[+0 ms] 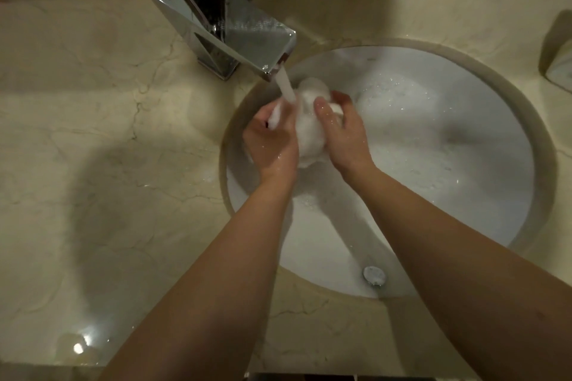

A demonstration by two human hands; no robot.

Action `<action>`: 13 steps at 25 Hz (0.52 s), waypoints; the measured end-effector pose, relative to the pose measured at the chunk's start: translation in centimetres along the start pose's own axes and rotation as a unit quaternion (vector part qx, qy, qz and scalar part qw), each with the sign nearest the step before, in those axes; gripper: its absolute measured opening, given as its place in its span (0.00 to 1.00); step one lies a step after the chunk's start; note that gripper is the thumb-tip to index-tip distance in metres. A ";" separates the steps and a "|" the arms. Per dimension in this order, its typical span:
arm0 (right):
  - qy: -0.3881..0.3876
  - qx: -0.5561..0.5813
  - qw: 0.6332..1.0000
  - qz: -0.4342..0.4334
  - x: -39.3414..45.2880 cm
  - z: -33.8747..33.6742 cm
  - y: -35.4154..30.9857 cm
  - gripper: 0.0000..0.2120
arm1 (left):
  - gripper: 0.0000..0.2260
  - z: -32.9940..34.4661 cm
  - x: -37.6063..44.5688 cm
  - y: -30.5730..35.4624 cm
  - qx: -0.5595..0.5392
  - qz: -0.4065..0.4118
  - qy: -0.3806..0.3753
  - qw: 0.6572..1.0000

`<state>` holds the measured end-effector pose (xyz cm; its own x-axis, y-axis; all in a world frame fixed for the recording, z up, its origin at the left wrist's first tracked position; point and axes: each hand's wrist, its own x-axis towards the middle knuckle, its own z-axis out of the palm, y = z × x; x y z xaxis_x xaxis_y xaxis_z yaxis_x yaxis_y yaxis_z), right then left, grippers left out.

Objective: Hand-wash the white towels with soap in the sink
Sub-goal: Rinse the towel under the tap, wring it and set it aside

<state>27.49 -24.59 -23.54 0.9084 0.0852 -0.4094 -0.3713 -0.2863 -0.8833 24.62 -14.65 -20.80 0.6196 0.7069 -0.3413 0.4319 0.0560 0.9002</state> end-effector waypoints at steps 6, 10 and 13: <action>0.041 -0.054 0.997 -0.041 0.5 -0.6 -0.4 0.19 | 0.15 0.0 1.2 -1.9 0.046 0.094 -0.049 0.993; 0.009 -0.146 0.981 -0.126 0.3 -0.2 1.2 0.29 | 0.15 1.4 1.4 -1.6 -0.039 0.028 -0.070 0.996; 0.028 -0.166 0.978 -0.126 0.0 0.5 2.0 0.32 | 0.18 2.2 1.4 -1.7 -0.077 -0.003 -0.118 0.990</action>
<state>26.66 -24.71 -25.46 0.9755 0.1432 -0.1671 -0.0601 -0.5570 -0.8283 26.16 -15.31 -23.36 0.7616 0.5224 -0.3835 0.3416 0.1792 0.9226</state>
